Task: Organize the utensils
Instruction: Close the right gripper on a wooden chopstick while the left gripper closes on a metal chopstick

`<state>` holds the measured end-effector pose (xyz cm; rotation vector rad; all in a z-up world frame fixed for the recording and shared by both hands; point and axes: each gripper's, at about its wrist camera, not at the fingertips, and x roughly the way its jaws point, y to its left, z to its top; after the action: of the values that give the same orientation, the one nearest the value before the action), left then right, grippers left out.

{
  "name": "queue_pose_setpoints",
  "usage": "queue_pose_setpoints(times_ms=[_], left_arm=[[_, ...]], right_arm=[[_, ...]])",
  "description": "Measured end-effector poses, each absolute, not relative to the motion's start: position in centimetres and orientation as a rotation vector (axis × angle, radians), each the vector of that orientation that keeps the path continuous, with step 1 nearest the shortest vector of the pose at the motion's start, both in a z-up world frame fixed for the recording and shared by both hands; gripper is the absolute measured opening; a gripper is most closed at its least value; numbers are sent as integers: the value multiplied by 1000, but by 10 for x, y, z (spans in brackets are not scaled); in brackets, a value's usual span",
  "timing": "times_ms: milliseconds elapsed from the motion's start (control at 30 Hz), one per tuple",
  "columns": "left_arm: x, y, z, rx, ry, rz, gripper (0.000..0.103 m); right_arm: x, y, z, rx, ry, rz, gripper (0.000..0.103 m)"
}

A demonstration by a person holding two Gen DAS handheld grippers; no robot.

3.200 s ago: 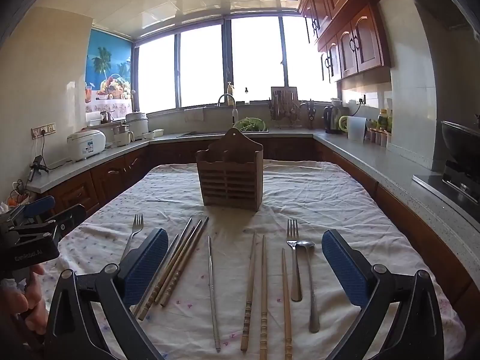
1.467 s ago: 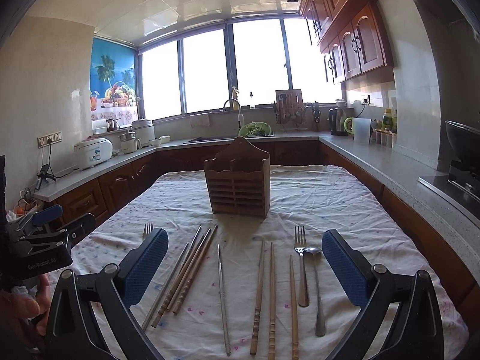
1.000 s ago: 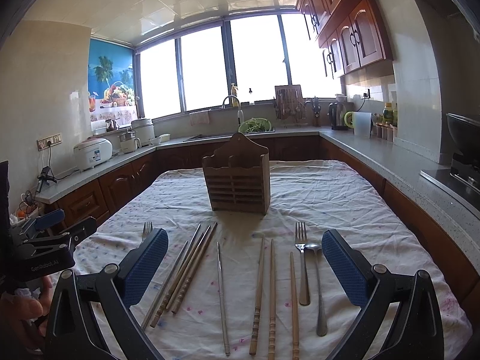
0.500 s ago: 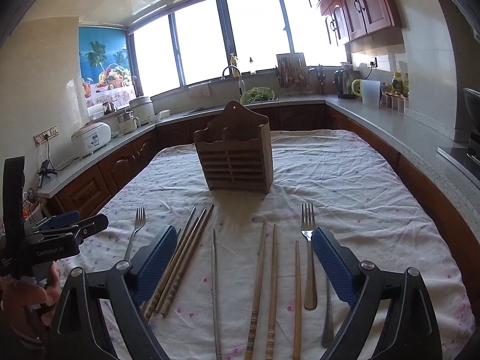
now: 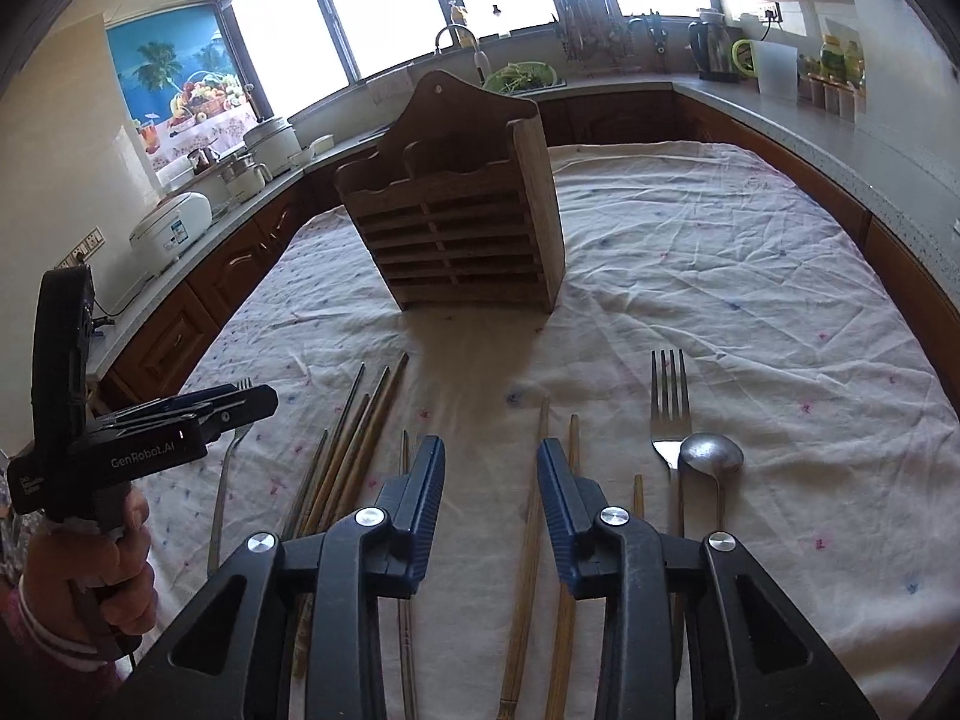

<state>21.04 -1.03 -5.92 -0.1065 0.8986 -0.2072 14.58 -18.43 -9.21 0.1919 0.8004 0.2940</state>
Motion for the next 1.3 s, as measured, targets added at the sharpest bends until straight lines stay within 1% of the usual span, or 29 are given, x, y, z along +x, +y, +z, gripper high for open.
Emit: queue_pose_setpoints(times_ms=[100,200,233,367,467,533,567,867,933,967,1000,1033,1067,1100,1300], left_arm=[[225,-16,-65,-90,922,-220,50],[237,-22,-70,-80,942,-231,45],[240,-23,-72,-79,949,-234,42],[252,-23,-81,-66,975,-234,40],[260,-24,-90,-63,1002,-233,33],[265,-24,-95,-64,1021,-232,26],[267,-24,-98,-64,1030,-236,25],[274,-50,-100,94,1023,-280,23],[276,-51,-100,105,1022,-279,18],[277,-52,-100,112,1019,-279,14],[277,-52,-100,116,1016,-281,11],[277,-52,-100,114,1014,-284,9],[277,-52,-100,113,1012,-285,8],[277,-53,-100,114,1012,-284,8],[268,-51,-88,76,989,-315,4]], right_arm=[[160,-184,-103,191,845,282,25],[172,-185,-112,197,879,275,21],[174,-185,-113,200,886,277,21],[184,-181,-119,185,913,276,21],[192,-180,-126,171,939,266,21],[198,-180,-132,175,958,267,20],[199,-180,-133,174,958,269,19],[211,-171,-133,108,965,276,19],[212,-168,-133,88,959,279,19],[213,-166,-133,71,959,276,19],[212,-163,-133,49,958,271,17],[212,-161,-133,26,957,264,15],[211,-160,-133,14,956,261,9],[212,-160,-133,16,958,265,7],[211,-172,-127,120,955,303,5]])
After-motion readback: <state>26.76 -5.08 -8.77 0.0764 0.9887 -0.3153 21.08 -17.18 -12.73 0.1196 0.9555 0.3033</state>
